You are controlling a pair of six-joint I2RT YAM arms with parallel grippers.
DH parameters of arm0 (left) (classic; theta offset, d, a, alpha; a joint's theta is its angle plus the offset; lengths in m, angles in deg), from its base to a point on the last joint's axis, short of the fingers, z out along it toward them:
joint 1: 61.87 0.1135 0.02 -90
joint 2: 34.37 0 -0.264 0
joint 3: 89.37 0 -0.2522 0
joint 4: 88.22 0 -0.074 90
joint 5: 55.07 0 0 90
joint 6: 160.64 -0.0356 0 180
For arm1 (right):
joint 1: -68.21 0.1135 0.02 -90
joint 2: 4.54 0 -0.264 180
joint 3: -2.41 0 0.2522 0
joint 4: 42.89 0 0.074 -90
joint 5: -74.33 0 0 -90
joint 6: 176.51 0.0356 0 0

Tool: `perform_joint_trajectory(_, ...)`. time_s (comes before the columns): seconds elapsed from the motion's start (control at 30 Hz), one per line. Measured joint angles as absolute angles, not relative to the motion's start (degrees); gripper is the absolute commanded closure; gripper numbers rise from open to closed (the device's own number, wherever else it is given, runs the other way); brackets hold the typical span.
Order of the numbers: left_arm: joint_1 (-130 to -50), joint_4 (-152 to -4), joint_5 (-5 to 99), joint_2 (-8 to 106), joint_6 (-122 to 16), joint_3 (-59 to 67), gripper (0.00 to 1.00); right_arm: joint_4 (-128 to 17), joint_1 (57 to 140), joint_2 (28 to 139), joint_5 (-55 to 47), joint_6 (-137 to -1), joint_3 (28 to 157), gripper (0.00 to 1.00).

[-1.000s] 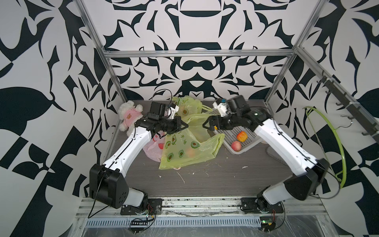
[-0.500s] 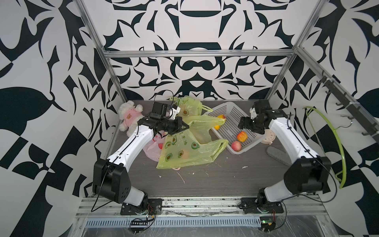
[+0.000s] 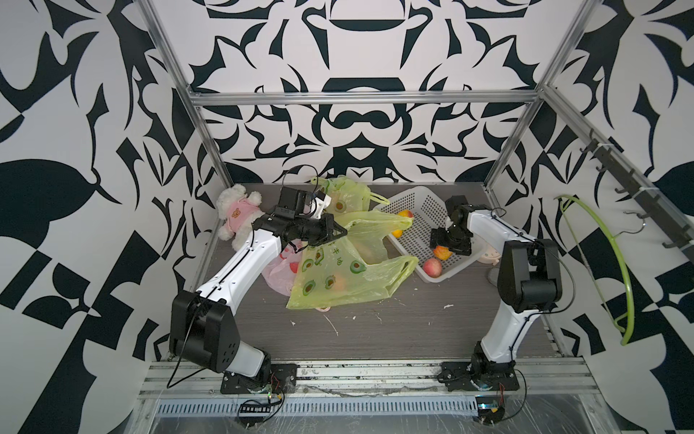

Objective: Place the peach into a plastic bag & tie a knot
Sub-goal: Pick up the peach from the basket, then place the peach in the plastic bag.

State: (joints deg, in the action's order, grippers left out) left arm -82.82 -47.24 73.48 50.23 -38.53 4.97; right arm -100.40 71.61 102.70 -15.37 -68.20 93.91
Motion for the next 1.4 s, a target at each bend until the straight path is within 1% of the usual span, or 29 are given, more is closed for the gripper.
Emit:
perform_joint_trajectory(0.03,-82.8,-47.3,73.5,50.2,-38.5,5.1,1.00,-100.2,71.6,103.1,-15.2,-68.2,93.9,0.24)
perform_joint_trajectory(0.17,-82.8,-47.3,73.5,50.2,-38.5,5.1,1.00,-99.8,71.6,104.2,-14.4,-67.8,94.6,0.52)
perform_joint_trajectory(0.2,-82.8,-47.3,73.5,50.2,-38.5,5.1,1.00,-99.5,71.7,103.9,-14.0,-67.5,94.6,0.56)
perform_joint_trajectory(0.27,-82.8,-47.3,73.5,50.2,-38.5,5.1,1.00,-99.1,71.9,102.7,-13.2,-67.0,94.6,0.62)
perform_joint_trajectory(0.33,-82.8,-47.3,73.5,50.2,-38.5,5.1,1.00,-99.2,72.5,100.4,-12.2,-66.7,94.6,0.64)
perform_joint_trajectory(0.43,-82.8,-47.3,73.5,50.1,-38.5,5.1,1.00,-99.8,75.8,94.0,-10.3,-66.1,94.6,0.65)
perform_joint_trajectory(0.57,-82.8,-47.2,73.3,50.0,-38.5,5.1,1.00,-101.4,83.6,83.6,-6.4,-65.3,94.9,0.67)
perform_joint_trajectory(0.7,-82.8,-47.2,73.1,50.0,-38.5,5.1,1.00,-104.4,90.5,77.9,-1.1,-64.4,95.2,0.68)
perform_joint_trajectory(0.9,-82.8,-47.2,72.9,50.0,-38.5,5.1,1.00,-105.4,96.9,78.1,5.1,-61.5,95.4,0.67)
perform_joint_trajectory(1.0,-82.8,-47.2,72.9,50.0,-38.3,5.1,1.00,-104.4,99.1,81.6,6.5,-60.0,97.4,0.62)
perform_joint_trajectory(1.03,-82.8,-47.2,72.8,50.0,-38.2,5.1,1.00,-103.8,99.7,83.4,6.8,-59.4,98.5,0.59)
perform_joint_trajectory(1.17,-82.8,-47.2,72.8,49.1,-37.7,5.3,1.00,-102.3,102.4,92.3,6.6,-57.4,105.8,0.38)
perform_joint_trajectory(1.23,-82.8,-47.4,72.7,48.5,-37.5,5.3,1.00,-102.1,103.4,96.5,6.4,-57.4,110.2,0.31)
perform_joint_trajectory(1.3,-82.8,-47.8,72.6,48.2,-37.3,5.7,1.00,-101.5,104.1,99.0,6.4,-57.4,112.7,0.26)
perform_joint_trajectory(1.4,-82.8,-48.2,72.5,48.1,-37.0,5.9,1.00,-102.3,104.5,98.8,6.2,-58.1,112.9,0.23)
